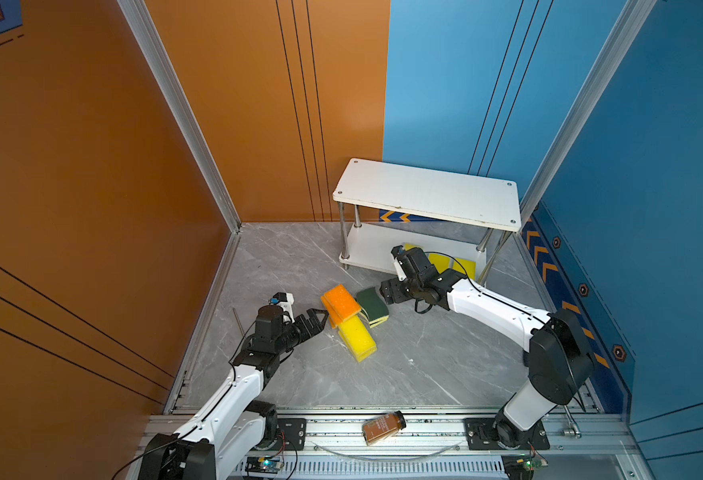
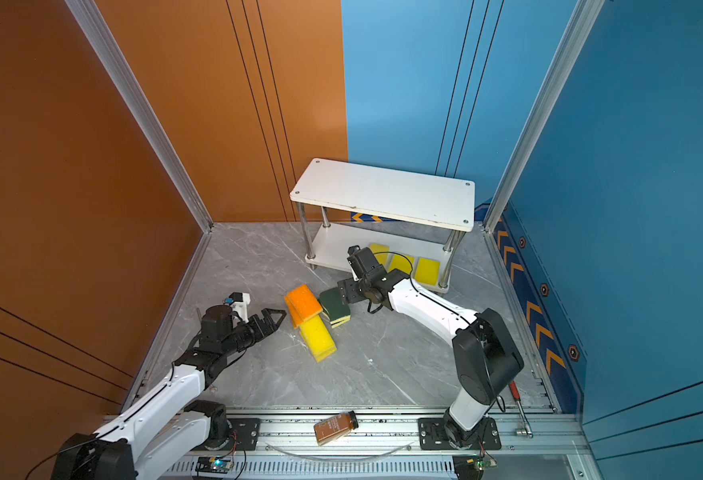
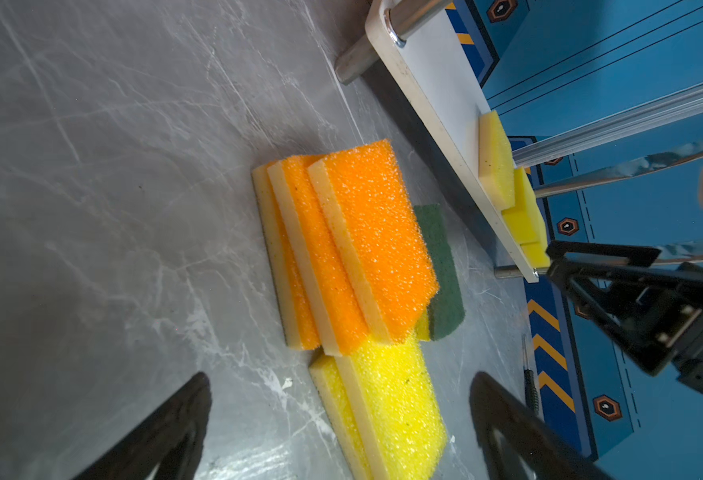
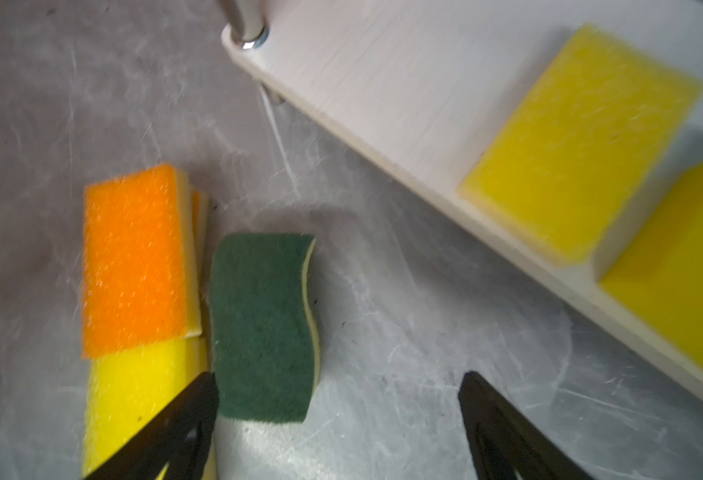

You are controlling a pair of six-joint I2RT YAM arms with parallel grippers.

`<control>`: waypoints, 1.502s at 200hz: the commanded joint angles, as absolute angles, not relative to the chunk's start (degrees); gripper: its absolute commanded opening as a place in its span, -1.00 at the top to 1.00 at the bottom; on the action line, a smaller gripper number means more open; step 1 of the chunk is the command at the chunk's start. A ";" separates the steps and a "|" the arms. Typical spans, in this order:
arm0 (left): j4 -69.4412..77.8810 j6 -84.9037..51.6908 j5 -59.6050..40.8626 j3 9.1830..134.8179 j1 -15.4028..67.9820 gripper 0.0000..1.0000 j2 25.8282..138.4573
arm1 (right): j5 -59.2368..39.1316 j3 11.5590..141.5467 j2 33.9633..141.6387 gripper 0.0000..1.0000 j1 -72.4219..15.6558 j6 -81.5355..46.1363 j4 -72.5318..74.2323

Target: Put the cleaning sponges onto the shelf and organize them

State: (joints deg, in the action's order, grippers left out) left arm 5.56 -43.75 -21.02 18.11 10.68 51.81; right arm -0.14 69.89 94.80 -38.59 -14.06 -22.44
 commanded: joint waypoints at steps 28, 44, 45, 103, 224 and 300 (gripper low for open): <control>-7.06 -48.89 -8.84 24.71 21.23 -0.96 48.96 | -5.36 61.28 90.90 -0.81 -38.56 -13.09 -20.40; -11.88 -49.93 -5.20 27.32 24.95 -0.95 50.02 | -3.87 60.00 90.17 -0.81 -39.55 -12.25 -20.24; -12.27 -50.01 -4.97 27.42 25.18 -0.95 50.15 | -3.70 59.93 90.08 -0.81 -39.64 -12.23 -20.23; -15.17 -55.48 3.11 28.77 35.24 -0.96 55.09 | 5.28 54.58 89.17 -0.81 -47.02 -14.78 -15.61; -15.00 -56.25 4.22 29.55 37.61 -0.96 59.06 | 11.57 54.27 93.87 -0.79 -51.91 -18.19 -12.28; -12.29 -55.99 2.73 29.79 37.62 -0.96 62.69 | 12.32 57.47 97.89 -0.79 -55.30 -17.68 -13.23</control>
